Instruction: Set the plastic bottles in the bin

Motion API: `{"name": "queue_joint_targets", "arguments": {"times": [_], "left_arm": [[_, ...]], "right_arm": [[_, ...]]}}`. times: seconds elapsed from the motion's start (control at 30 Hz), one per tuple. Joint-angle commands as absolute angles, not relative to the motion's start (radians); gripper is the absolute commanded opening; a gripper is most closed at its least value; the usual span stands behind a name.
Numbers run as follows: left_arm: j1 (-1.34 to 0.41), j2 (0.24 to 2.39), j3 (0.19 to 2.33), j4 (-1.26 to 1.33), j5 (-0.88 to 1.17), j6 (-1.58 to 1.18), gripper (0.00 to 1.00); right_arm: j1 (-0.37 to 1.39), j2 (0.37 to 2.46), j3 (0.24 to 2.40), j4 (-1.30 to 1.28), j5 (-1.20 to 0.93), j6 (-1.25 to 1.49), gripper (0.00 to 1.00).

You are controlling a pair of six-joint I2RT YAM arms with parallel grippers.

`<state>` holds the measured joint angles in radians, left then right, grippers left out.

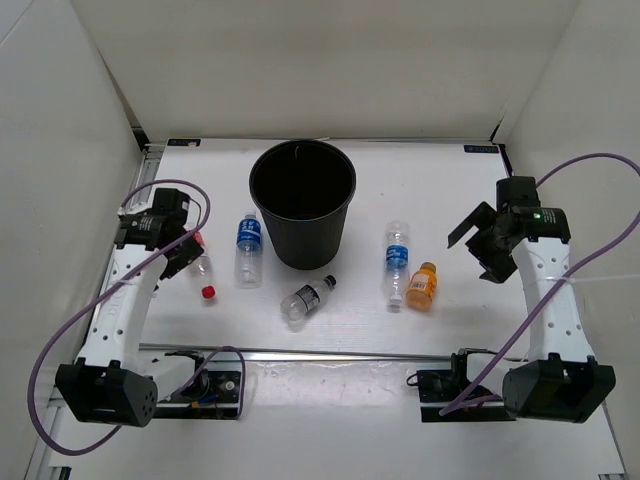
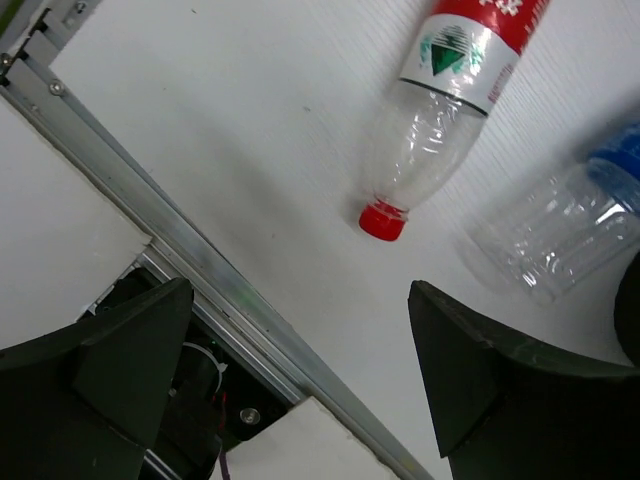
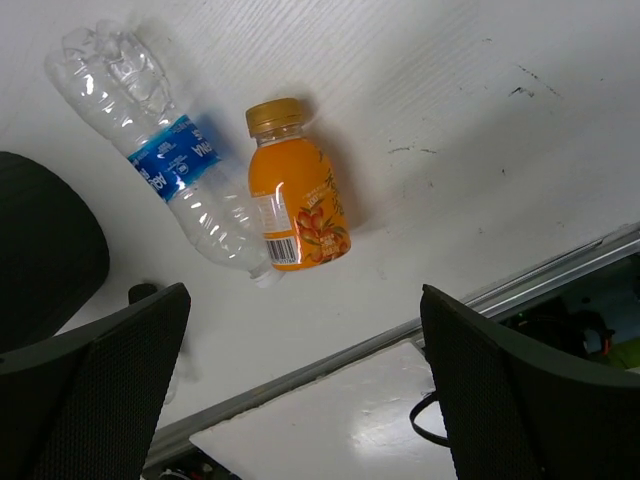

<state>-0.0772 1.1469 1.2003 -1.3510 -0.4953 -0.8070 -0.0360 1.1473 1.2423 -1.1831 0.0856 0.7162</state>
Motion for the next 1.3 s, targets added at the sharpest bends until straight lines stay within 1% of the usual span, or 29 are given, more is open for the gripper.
{"name": "queue_joint_targets", "arguments": {"times": [0.0, 0.1, 0.23, 0.5, 0.73, 1.03, 1.17, 1.2, 1.27], "left_arm": [[-0.101, 1.111, 1.233, -1.433, -0.443, -0.769, 1.0], [-0.124, 1.101, 1.223, -1.433, -0.443, -0.759, 1.0], [-0.147, 1.101, 1.213, -1.433, -0.443, -0.759, 1.0], [-0.167, 1.12, 1.203, -1.433, -0.453, -0.778, 1.0], [-0.187, 1.111, 1.193, -1.424, -0.462, -0.787, 1.0], [-0.227, 1.111, 1.175, -1.424, -0.471, -0.787, 1.0], [-0.239, 1.12, 1.175, -1.424, -0.48, -0.796, 1.0], [-0.248, 1.12, 1.175, -1.424, -0.48, -0.796, 1.0], [-0.249, 1.12, 1.175, -1.424, -0.48, -0.796, 1.0]], "right_arm": [[-0.032, 1.146, 1.275, -1.186, 0.078, 0.664, 0.99], [-0.032, 1.17, 1.227, -1.186, 0.061, 0.664, 0.99], [-0.023, 1.215, 1.139, -1.154, -0.039, 0.634, 0.99], [-0.005, 1.247, 1.023, -1.006, -0.041, 0.632, 0.99], [0.06, 1.367, 0.979, -0.918, -0.005, 0.632, 0.99], [0.069, 1.564, 0.988, -0.861, 0.005, 0.643, 0.99], [0.069, 1.624, 0.988, -0.83, 0.005, 0.643, 0.88], [0.069, 1.624, 0.988, -0.83, 0.005, 0.643, 0.8], [0.069, 1.635, 0.988, -0.83, 0.032, 0.643, 0.72]]}}
